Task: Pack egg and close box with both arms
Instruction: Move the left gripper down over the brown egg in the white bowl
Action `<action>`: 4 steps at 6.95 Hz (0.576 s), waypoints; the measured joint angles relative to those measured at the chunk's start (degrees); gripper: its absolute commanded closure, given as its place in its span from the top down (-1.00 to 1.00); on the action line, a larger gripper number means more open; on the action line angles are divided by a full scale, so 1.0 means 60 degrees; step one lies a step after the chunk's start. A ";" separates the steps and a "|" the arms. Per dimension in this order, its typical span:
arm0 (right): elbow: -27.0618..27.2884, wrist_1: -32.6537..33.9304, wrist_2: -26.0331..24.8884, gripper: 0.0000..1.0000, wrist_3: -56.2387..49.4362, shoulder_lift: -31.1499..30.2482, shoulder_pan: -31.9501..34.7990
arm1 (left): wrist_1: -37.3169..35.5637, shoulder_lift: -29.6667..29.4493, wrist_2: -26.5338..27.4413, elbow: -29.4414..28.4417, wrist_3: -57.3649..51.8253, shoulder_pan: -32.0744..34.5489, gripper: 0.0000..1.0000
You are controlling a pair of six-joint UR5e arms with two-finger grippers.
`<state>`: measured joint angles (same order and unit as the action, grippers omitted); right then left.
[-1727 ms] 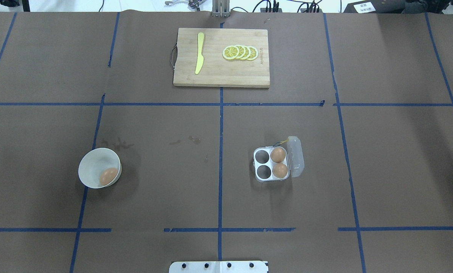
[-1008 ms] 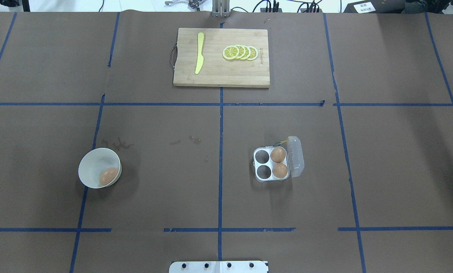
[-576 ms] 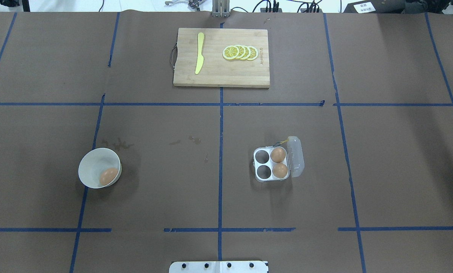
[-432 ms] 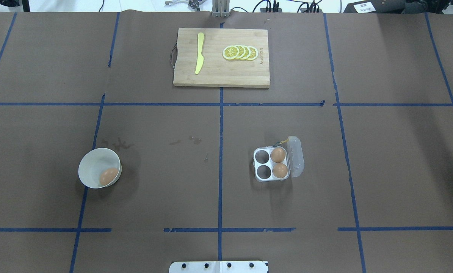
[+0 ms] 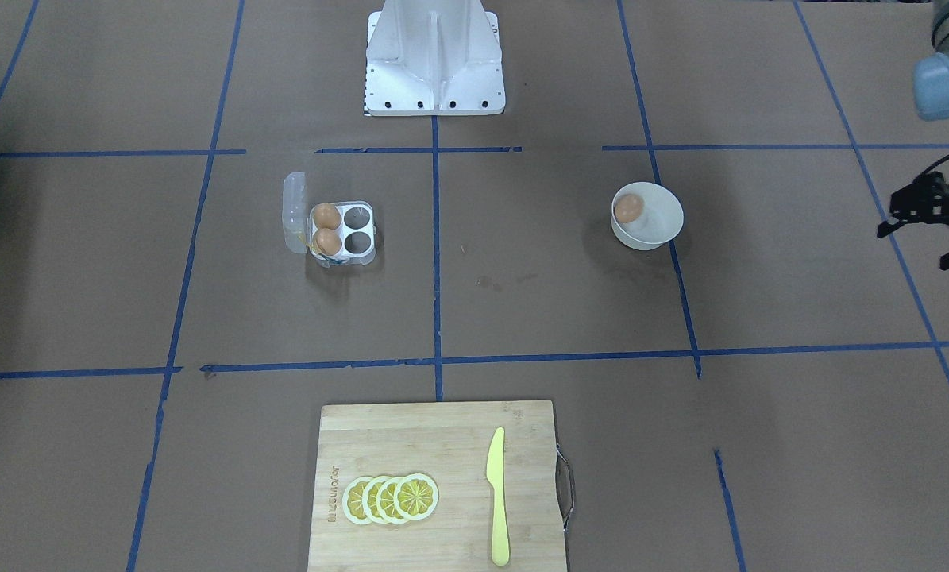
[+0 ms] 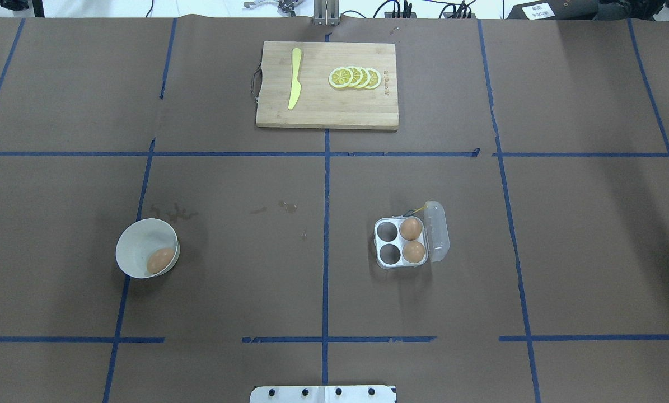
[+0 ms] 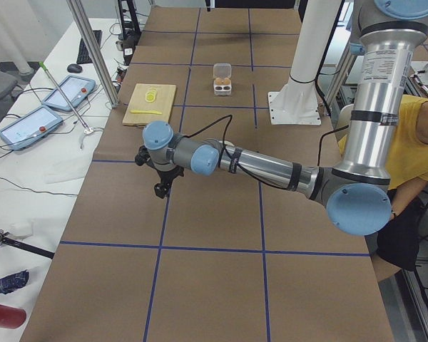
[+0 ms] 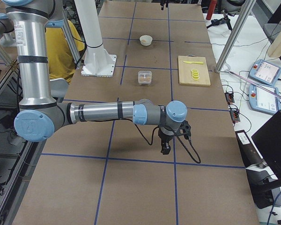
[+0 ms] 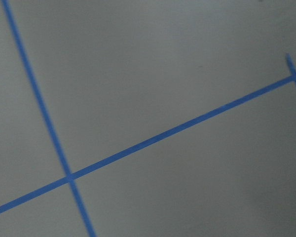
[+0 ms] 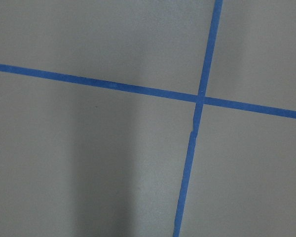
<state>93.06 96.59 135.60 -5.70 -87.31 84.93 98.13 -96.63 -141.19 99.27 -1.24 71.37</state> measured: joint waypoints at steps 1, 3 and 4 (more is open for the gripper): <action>0.0030 -0.0004 0.0079 1.00 0.0000 0.0003 -0.0009 | 0.0721 -0.0008 -0.0024 0.0215 0.0825 -0.0876 0.85; 0.0015 -0.0445 0.0261 1.00 0.0008 -0.0054 -0.0081 | 0.1554 -0.0005 -0.0034 0.0444 0.1675 -0.2059 0.72; -0.0014 -0.0720 0.0285 1.00 0.0019 -0.0122 -0.0107 | 0.1647 -0.0006 -0.0051 0.0610 0.1908 -0.2531 0.64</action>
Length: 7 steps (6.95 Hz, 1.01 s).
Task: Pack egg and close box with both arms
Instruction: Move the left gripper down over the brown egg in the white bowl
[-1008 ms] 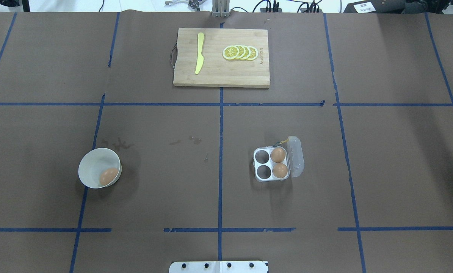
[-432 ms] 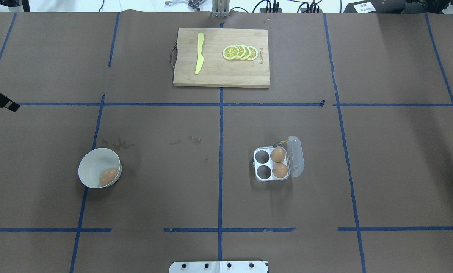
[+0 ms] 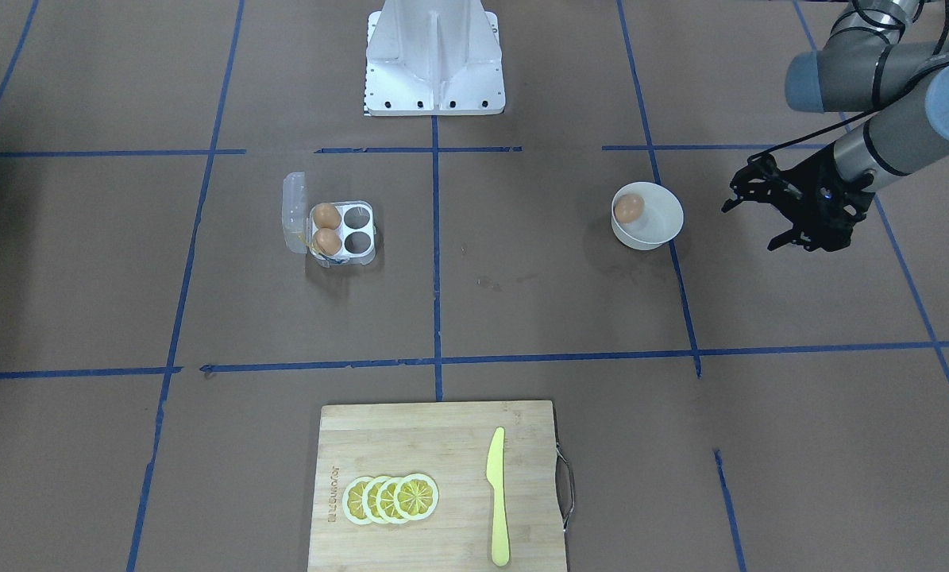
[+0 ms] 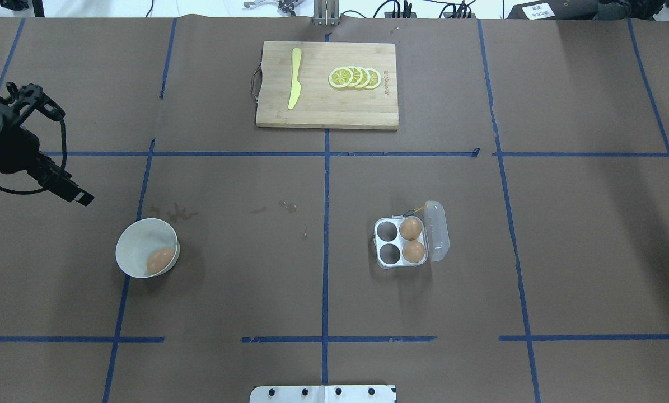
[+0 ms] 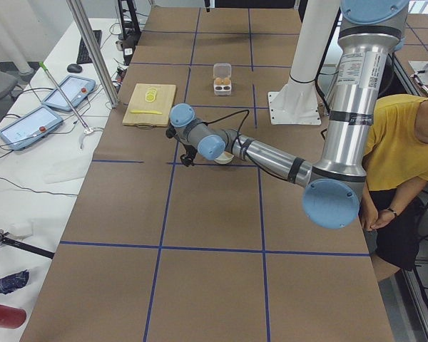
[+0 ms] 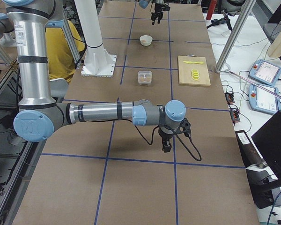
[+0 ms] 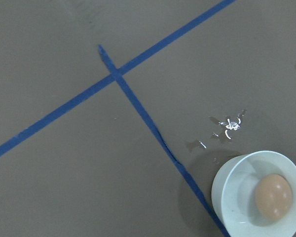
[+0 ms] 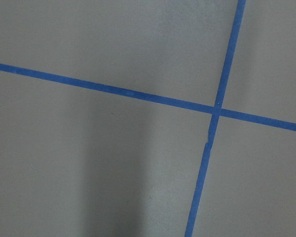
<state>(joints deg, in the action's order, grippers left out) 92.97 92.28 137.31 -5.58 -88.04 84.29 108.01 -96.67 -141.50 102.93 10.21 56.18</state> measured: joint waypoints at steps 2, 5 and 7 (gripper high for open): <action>-0.0019 -0.0174 0.0010 1.00 0.0003 -0.0041 -0.0021 | 0.0040 -0.0248 0.0016 0.0094 0.0728 -0.1023 0.48; -0.0062 -0.0216 0.0011 1.00 -0.0010 -0.0047 -0.0053 | 0.0044 -0.0459 0.0055 -0.0234 0.1032 -0.1988 0.41; -0.0129 -0.0218 0.0011 1.00 -0.0020 -0.0048 -0.0058 | 0.0045 -0.0628 0.0067 -0.0486 0.1027 -0.2205 0.41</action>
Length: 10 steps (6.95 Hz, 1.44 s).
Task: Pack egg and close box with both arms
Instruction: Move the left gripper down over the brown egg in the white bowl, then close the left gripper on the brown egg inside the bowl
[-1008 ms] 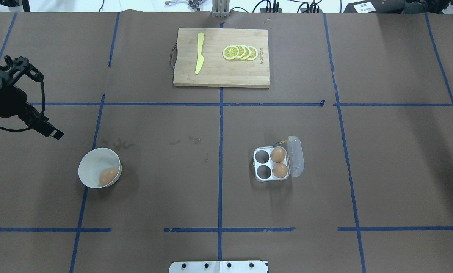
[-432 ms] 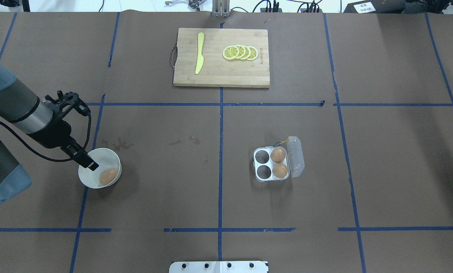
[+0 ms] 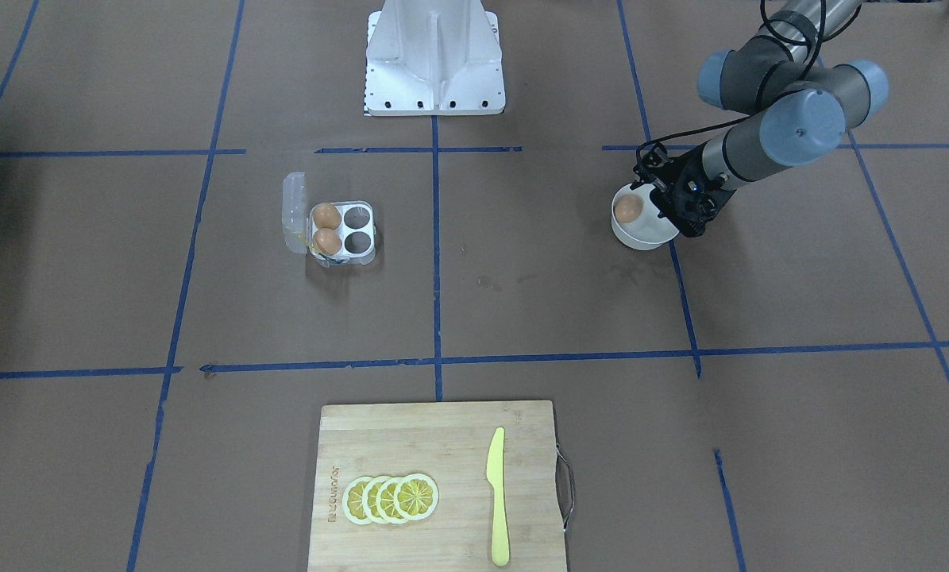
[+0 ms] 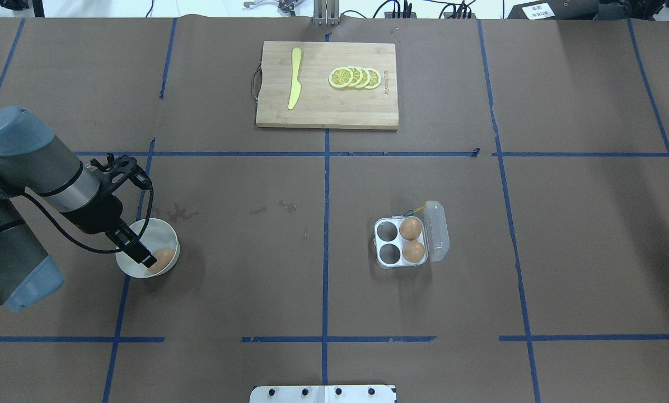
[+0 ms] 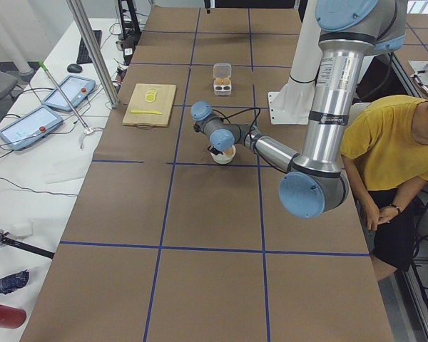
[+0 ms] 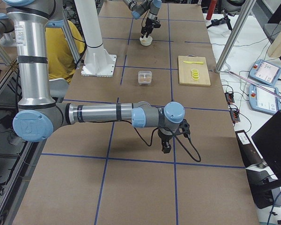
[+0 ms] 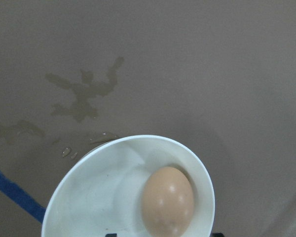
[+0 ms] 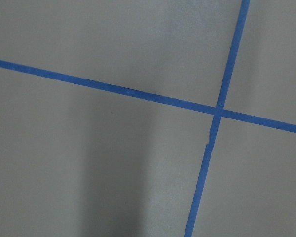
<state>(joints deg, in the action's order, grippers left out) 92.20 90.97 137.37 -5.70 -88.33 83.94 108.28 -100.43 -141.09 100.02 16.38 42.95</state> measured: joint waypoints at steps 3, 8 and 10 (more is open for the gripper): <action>-0.0070 0.0000 -0.0003 1.00 -0.0012 -0.0010 -0.0001 | 0.0000 -0.0172 0.0005 -0.0179 -0.0051 -0.0037 0.33; -0.0080 -0.0013 -0.0002 1.00 -0.0006 -0.0015 -0.0001 | 0.0014 -0.0297 0.0028 -0.0418 -0.0091 -0.0074 0.29; -0.0081 -0.0014 -0.0003 1.00 -0.0014 -0.0015 -0.0001 | 0.0015 -0.0341 0.0034 -0.0481 -0.0093 -0.0081 0.28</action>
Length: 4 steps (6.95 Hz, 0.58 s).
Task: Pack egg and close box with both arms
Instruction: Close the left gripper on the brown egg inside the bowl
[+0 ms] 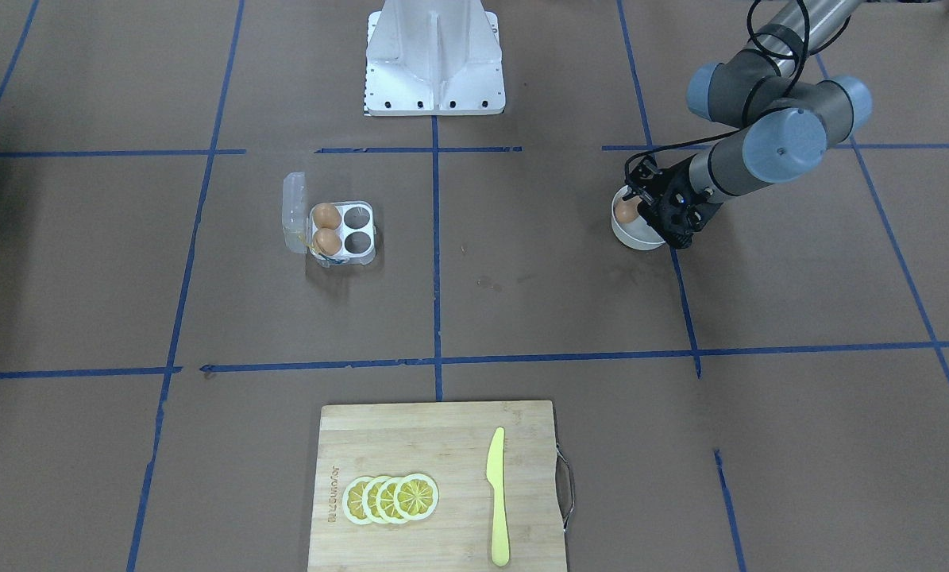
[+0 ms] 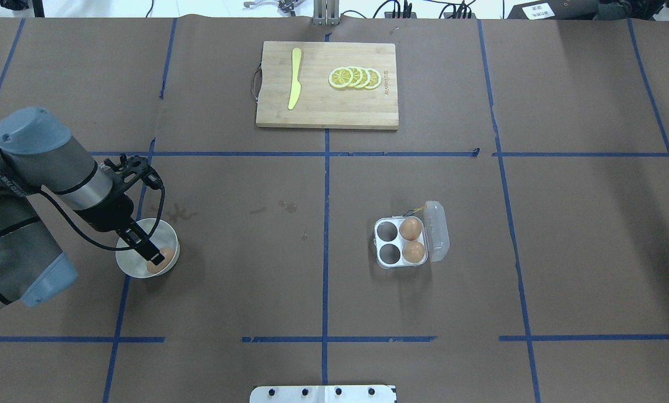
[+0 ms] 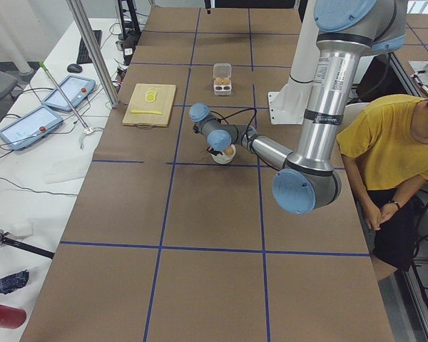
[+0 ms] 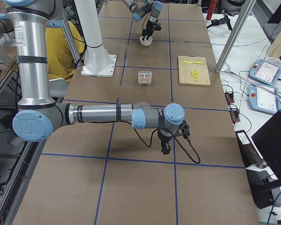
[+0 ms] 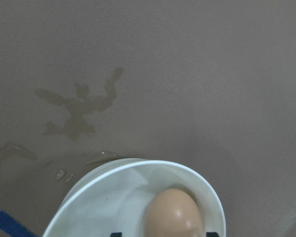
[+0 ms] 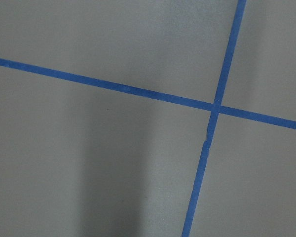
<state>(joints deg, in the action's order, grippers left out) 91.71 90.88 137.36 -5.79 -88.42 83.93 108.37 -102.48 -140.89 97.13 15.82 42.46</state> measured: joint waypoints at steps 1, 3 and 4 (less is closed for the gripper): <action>-0.0005 0.0000 -0.0006 1.00 -0.0001 0.0000 0.0001 | 0.0000 -0.0034 0.0001 -0.0043 0.0000 0.0000 0.28; 0.0002 0.0000 -0.0008 1.00 0.0001 0.0000 0.0000 | 0.0000 -0.0054 0.0001 -0.0083 0.0003 -0.0053 0.28; 0.0007 0.0000 -0.0002 1.00 0.0008 0.0000 0.0000 | 0.0000 -0.0058 0.0001 -0.0086 0.0010 -0.0145 0.26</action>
<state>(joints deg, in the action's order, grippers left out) 91.75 90.88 137.34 -5.74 -88.42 83.94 108.37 -102.83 -140.89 96.61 15.88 41.59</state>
